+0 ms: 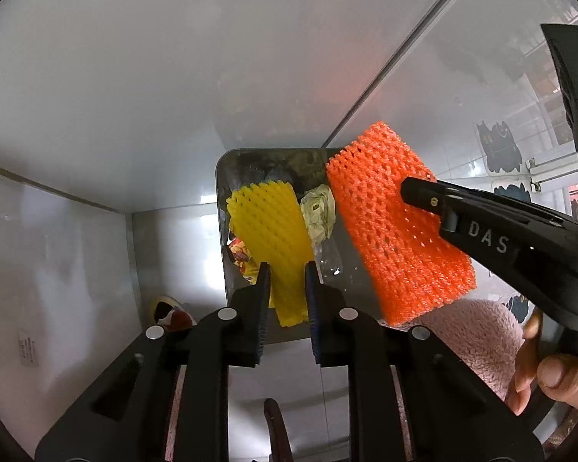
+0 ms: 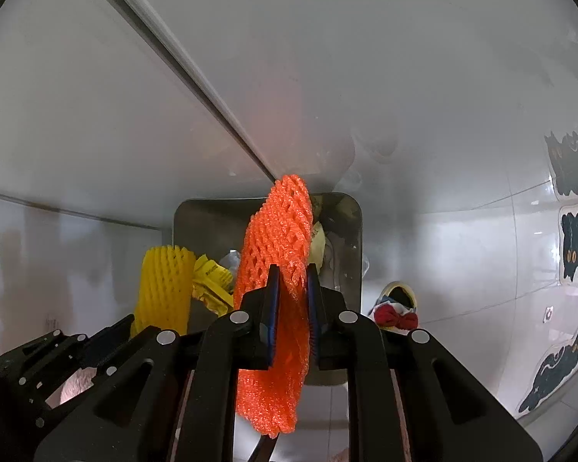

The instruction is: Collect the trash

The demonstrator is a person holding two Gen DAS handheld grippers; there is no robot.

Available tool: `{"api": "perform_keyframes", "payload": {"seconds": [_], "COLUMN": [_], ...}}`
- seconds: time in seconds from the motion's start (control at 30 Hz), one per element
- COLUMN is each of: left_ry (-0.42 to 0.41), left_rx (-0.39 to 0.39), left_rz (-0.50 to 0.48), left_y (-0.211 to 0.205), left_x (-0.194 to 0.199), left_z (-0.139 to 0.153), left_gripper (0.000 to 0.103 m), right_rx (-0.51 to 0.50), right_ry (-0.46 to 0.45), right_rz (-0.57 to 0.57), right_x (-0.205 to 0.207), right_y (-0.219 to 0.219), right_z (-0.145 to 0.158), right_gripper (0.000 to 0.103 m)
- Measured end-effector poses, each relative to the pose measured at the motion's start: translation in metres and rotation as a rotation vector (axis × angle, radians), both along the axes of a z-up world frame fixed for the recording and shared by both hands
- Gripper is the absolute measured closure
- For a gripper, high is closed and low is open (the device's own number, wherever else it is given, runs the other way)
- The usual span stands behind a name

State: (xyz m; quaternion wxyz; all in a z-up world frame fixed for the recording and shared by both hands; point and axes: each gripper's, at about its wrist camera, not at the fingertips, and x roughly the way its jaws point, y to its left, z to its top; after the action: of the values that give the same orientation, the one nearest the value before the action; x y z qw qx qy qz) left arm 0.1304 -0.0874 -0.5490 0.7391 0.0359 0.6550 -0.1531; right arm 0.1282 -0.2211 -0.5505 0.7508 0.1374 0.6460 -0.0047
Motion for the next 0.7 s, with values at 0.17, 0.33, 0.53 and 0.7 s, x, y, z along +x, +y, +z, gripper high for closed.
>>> {"api": "perform_keyframes", "payload": {"seconds": [0.17, 0.33, 0.53, 0.7], "left_ry": [-0.036, -0.098, -0.195, -0.276], "left_rx": [0.005, 0.013, 0.027, 0.028], "left_rz": [0.006, 0.023, 0.025, 0.020], "left_y": [0.003, 0.009, 0.014, 0.017], "left_x": [-0.003, -0.011, -0.022, -0.033], "left_z": [0.010, 0.037, 0.078, 0.119], "left_gripper": [0.057, 0.029, 0.010, 0.008], "right_rx": [0.000, -0.014, -0.055, -0.075], "right_ry": [-0.020, -0.059, -0.140, -0.211], "right_rz": [-0.015, -0.019, -0.019, -0.021], "right_x": [0.001, -0.002, -0.015, -0.026], "right_y": [-0.002, -0.001, -0.003, -0.009], "right_z": [0.002, 0.021, 0.064, 0.110], "right_gripper": [0.049, 0.032, 0.007, 0.003]}}
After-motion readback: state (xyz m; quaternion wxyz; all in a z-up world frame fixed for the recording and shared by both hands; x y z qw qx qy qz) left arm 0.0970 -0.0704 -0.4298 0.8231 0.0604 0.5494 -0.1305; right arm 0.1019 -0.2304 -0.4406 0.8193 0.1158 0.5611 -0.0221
